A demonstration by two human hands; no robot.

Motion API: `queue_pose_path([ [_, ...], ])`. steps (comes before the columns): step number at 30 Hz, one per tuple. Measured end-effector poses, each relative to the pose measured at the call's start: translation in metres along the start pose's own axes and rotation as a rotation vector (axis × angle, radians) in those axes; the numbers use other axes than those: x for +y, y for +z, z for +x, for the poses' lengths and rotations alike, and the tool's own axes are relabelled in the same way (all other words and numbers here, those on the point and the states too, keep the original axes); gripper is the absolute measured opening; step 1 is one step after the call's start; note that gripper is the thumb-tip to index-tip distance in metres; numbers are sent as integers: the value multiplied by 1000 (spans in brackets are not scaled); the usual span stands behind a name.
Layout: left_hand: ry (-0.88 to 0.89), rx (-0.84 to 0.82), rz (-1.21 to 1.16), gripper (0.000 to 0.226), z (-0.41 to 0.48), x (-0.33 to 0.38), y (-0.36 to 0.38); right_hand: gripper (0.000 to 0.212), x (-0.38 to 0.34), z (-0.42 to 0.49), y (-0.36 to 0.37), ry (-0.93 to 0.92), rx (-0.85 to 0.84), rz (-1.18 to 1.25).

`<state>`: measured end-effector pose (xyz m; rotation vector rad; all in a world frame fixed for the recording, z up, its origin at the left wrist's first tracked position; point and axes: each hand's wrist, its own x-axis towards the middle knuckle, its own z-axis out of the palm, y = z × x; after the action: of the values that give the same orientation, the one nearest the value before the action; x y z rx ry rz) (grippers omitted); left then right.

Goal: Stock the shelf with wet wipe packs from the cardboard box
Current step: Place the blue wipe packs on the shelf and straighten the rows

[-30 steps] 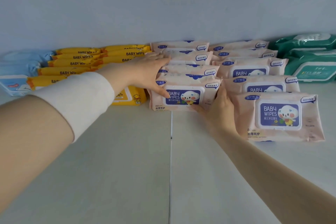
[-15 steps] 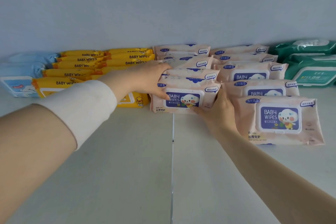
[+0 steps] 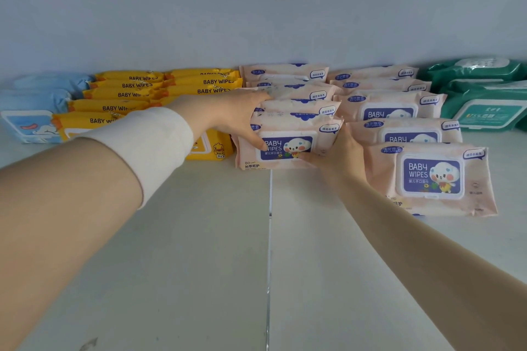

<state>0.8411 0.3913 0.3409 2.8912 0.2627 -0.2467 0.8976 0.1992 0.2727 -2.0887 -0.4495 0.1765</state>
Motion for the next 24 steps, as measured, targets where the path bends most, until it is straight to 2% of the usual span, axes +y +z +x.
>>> queue_pose_path([
  [6,-17,36,107,112,-9,-5,-1,69,11,-11,-1,5,29,66],
  [13,45,113,142,96,-4,-5,2,46,11,-3,11,32,90,61],
  [20,35,81,213,95,-2,-4,0,53,10,3,4,1,22,-35],
  [24,7,79,195,93,1,-5,1,48,9,7,8,19,40,-36],
])
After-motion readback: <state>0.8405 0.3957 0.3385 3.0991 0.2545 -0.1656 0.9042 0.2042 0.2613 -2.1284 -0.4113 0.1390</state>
